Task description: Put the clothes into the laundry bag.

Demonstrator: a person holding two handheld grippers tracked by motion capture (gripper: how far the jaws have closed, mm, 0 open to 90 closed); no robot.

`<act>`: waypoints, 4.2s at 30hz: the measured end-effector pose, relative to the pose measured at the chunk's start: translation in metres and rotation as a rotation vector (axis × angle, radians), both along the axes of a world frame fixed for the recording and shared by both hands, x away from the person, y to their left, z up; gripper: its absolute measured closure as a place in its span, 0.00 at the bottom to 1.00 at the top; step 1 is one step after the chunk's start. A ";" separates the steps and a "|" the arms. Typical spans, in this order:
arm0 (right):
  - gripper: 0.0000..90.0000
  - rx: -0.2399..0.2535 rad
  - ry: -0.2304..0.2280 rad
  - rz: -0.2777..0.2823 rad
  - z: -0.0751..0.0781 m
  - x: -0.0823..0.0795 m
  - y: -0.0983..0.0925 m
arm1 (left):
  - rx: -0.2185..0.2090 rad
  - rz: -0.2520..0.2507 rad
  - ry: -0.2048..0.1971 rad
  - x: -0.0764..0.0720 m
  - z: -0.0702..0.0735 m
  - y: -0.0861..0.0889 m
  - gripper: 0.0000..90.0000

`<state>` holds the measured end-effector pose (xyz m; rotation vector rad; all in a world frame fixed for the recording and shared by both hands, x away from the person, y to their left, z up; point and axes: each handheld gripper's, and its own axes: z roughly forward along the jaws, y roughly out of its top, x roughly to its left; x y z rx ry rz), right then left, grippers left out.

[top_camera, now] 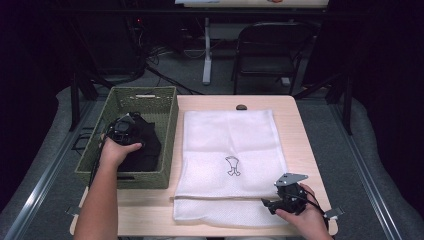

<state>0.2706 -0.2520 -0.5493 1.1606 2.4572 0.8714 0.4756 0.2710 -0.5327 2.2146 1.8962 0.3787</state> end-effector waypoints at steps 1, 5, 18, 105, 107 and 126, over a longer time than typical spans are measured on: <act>0.26 -0.003 -0.003 0.003 0.000 0.000 0.000 | -0.001 -0.002 0.002 0.000 0.000 0.000 0.00; 0.26 -0.003 -0.003 0.003 0.000 0.000 0.000 | -0.007 -0.007 -0.003 0.001 -0.001 0.002 0.00; 0.26 0.002 0.003 0.001 0.000 0.000 -0.001 | -0.024 -0.001 0.001 0.002 -0.002 0.002 0.17; 0.40 -0.006 -0.076 0.051 0.004 -0.001 -0.001 | -0.155 -0.028 -0.086 -0.008 0.057 0.005 0.76; 0.40 -0.005 -0.077 0.050 0.004 -0.002 0.000 | -0.153 -0.031 -0.087 -0.009 0.061 0.005 0.76; 0.51 0.019 -0.059 0.081 0.002 -0.004 0.002 | -0.153 -0.045 -0.111 -0.009 0.083 0.000 0.76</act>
